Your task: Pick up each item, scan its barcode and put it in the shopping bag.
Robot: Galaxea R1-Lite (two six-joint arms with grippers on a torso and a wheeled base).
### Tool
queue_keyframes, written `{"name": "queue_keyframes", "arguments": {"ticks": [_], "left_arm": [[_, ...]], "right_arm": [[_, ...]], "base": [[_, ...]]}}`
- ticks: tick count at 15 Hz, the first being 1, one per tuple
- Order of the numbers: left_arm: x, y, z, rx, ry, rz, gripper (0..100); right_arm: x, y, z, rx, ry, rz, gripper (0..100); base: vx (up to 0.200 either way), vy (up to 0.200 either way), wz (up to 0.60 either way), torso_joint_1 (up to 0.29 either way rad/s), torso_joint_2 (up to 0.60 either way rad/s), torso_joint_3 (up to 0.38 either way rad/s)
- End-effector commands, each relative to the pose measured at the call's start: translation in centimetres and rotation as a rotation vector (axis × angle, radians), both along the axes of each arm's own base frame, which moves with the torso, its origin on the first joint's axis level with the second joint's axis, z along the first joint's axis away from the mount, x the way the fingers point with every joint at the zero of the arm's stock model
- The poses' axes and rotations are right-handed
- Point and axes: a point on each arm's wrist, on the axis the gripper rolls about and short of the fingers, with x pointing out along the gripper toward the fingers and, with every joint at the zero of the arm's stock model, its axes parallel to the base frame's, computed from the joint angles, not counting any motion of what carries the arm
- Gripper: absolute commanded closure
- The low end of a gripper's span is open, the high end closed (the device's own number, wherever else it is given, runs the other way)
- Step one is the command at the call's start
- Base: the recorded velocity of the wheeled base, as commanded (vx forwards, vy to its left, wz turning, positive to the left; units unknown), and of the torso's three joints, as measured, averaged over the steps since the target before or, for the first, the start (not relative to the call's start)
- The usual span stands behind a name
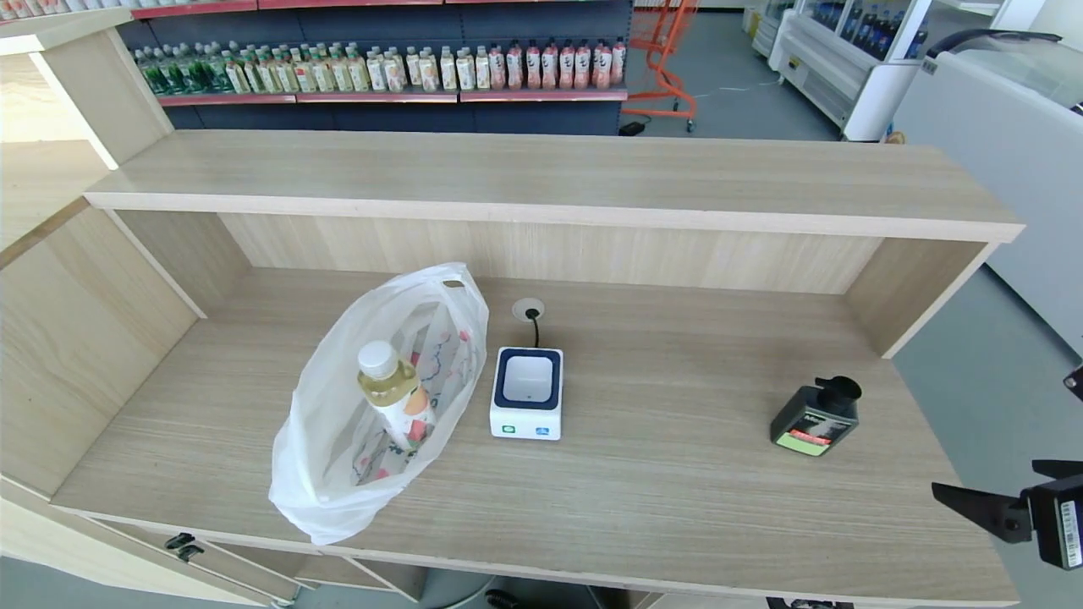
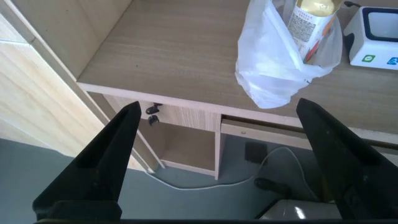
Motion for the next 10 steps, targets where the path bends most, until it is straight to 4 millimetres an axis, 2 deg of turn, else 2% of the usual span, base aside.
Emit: {"name": "queue_keyframes", "arguments": {"ticks": [1,2,5,7,10], "left_arm": [[0.0,0.0,0.0,0.0,0.0,-0.001,0],[0.0,0.0,0.0,0.0,0.0,-0.001,0],[0.0,0.0,0.0,0.0,0.0,-0.001,0],[0.0,0.0,0.0,0.0,0.0,-0.001,0],[0.0,0.0,0.0,0.0,0.0,-0.001,0]], "right_arm": [[0.2,-0.1,-0.1,-0.026,0.017,-0.019,0],[0.4,-0.2,-0.2,-0.043,0.025,-0.025,0],[1.6,-1.2,-1.2,-0.251,0.118,-0.035,0],[3.1,-1.8,-1.7,-0.345,0.173,-0.005,0],[5.7,-2.3,-2.7,-0.376,0.161,0.003,0]], "base": [[0.0,0.0,0.0,0.0,0.0,0.0],[0.0,0.0,0.0,0.0,0.0,0.0],[0.0,0.0,0.0,0.0,0.0,0.0],[0.0,0.0,0.0,0.0,0.0,0.0],[0.0,0.0,0.0,0.0,0.0,0.0]]}}
